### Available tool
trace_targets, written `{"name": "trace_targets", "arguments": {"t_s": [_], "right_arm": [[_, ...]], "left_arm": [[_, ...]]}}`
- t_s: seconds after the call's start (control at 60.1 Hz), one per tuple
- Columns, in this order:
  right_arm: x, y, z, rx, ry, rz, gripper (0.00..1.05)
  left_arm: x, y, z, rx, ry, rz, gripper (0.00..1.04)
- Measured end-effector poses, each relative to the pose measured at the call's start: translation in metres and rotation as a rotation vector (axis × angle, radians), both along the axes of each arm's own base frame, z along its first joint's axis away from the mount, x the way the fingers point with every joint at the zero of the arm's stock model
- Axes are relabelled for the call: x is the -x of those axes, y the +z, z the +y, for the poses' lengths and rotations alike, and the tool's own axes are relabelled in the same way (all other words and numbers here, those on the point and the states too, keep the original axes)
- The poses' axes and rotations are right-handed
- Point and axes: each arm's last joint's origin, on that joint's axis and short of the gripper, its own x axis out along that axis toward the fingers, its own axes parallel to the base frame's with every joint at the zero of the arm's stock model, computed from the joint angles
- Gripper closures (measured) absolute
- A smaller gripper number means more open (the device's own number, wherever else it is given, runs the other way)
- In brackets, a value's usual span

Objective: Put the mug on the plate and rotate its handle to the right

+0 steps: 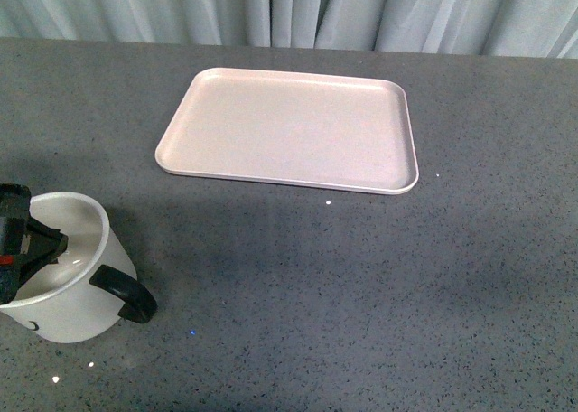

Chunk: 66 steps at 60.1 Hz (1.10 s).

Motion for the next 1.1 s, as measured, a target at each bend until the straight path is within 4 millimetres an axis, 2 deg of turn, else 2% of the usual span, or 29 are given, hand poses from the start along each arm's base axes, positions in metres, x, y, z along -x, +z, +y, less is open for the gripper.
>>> {"name": "trace_targets", "arguments": {"t_s": [0.116, 0.382, 0.682, 0.815, 0.931, 1.097], "right_arm": [[0.0, 0.0, 0.0, 0.0, 0.0, 0.0, 0.09], [0.0, 0.0, 0.0, 0.0, 0.0, 0.0, 0.09], [0.0, 0.0, 0.0, 0.0, 0.0, 0.0, 0.09], [0.0, 0.0, 0.0, 0.0, 0.0, 0.0, 0.09], [0.0, 0.0, 0.0, 0.0, 0.0, 0.0, 0.09], [0.0, 0.0, 0.0, 0.0, 0.0, 0.0, 0.09]], "left_arm": [[-0.006, -0.005, 0.001, -0.004, 0.007, 0.024, 0.63], [-0.008, -0.002, -0.001, -0.012, 0.007, 0.053, 1.03], [-0.007, 0.001, -0.007, 0.0, 0.004, 0.074, 1.03], [-0.015, 0.013, -0.017, 0.022, -0.007, 0.065, 1.03], [-0.035, 0.034, -0.034, 0.054, -0.023, 0.013, 1.03], [-0.08, 0.057, -0.072, 0.08, -0.061, -0.036, 1.03]]}}
